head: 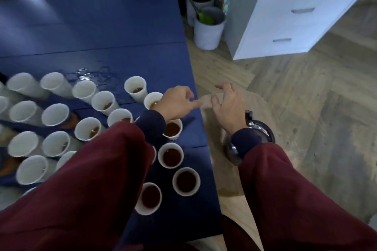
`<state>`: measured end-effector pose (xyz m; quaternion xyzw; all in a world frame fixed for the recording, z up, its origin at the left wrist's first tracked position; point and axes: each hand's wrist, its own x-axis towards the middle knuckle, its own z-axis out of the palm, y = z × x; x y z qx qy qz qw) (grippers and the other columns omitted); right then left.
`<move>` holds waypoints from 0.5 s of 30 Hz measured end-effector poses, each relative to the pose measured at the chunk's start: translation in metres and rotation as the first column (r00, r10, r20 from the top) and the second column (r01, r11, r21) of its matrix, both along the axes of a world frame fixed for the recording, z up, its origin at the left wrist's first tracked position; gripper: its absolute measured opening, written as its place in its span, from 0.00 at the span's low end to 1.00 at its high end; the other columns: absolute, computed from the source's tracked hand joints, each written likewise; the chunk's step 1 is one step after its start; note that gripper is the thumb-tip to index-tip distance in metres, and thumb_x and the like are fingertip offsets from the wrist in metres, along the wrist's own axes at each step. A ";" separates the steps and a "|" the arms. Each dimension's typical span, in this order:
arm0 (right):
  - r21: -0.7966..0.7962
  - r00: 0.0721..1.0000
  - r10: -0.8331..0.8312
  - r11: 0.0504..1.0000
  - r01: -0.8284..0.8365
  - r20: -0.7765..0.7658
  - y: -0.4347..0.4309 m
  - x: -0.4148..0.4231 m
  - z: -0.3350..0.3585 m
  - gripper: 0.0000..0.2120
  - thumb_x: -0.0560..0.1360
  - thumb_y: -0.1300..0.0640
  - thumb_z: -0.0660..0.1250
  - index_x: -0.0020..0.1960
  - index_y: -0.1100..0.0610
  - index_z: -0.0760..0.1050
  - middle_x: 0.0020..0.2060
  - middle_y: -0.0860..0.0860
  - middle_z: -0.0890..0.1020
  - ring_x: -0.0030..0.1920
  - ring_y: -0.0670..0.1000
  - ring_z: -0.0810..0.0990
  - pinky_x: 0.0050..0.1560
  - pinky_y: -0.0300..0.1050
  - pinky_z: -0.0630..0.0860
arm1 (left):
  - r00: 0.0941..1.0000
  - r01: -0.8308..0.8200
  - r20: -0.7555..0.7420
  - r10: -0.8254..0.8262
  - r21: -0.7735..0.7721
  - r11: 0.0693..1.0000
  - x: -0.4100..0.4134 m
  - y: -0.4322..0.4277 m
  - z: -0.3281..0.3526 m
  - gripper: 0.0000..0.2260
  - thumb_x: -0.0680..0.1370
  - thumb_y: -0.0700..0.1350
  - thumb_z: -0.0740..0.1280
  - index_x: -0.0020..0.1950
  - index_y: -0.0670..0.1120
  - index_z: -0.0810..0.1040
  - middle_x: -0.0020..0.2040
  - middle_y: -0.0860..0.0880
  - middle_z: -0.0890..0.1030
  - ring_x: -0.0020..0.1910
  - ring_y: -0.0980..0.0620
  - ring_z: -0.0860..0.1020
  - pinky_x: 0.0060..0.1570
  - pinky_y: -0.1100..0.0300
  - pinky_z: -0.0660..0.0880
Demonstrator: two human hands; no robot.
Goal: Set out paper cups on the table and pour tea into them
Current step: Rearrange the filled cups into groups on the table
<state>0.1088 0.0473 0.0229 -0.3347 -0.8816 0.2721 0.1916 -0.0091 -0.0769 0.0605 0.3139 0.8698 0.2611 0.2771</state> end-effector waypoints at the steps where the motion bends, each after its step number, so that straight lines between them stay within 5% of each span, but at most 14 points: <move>1: -0.011 0.999 0.039 0.999 -0.039 0.006 -0.009 -0.011 0.007 0.17 0.74 0.52 0.61 0.58 0.60 0.78 0.54 0.59 0.81 0.56 0.63 0.78 0.56 0.61 0.74 | 1.000 -0.021 -0.014 0.021 0.011 1.000 -0.013 -0.012 0.005 0.16 0.75 0.57 0.72 0.54 0.46 0.81 0.53 0.49 0.83 0.55 0.49 0.80 0.58 0.55 0.75; 8: -0.170 0.980 0.198 0.965 -0.199 -0.023 -0.073 -0.076 0.042 0.07 0.80 0.58 0.67 0.54 0.58 0.81 0.52 0.51 0.84 0.55 0.49 0.81 0.56 0.39 0.73 | 0.983 -0.139 -0.119 0.140 0.021 0.990 -0.097 -0.096 0.017 0.15 0.76 0.53 0.72 0.55 0.44 0.80 0.54 0.47 0.82 0.55 0.45 0.79 0.53 0.56 0.72; 15: -0.242 0.983 0.183 0.954 -0.180 -0.010 -0.126 -0.106 0.041 0.06 0.80 0.57 0.68 0.52 0.58 0.81 0.50 0.49 0.84 0.51 0.44 0.80 0.51 0.30 0.71 | 0.980 -0.002 -0.199 -0.008 -0.053 0.999 -0.150 -0.126 -0.028 0.33 0.70 0.54 0.77 0.71 0.44 0.69 0.65 0.38 0.71 0.63 0.37 0.72 0.61 0.47 0.71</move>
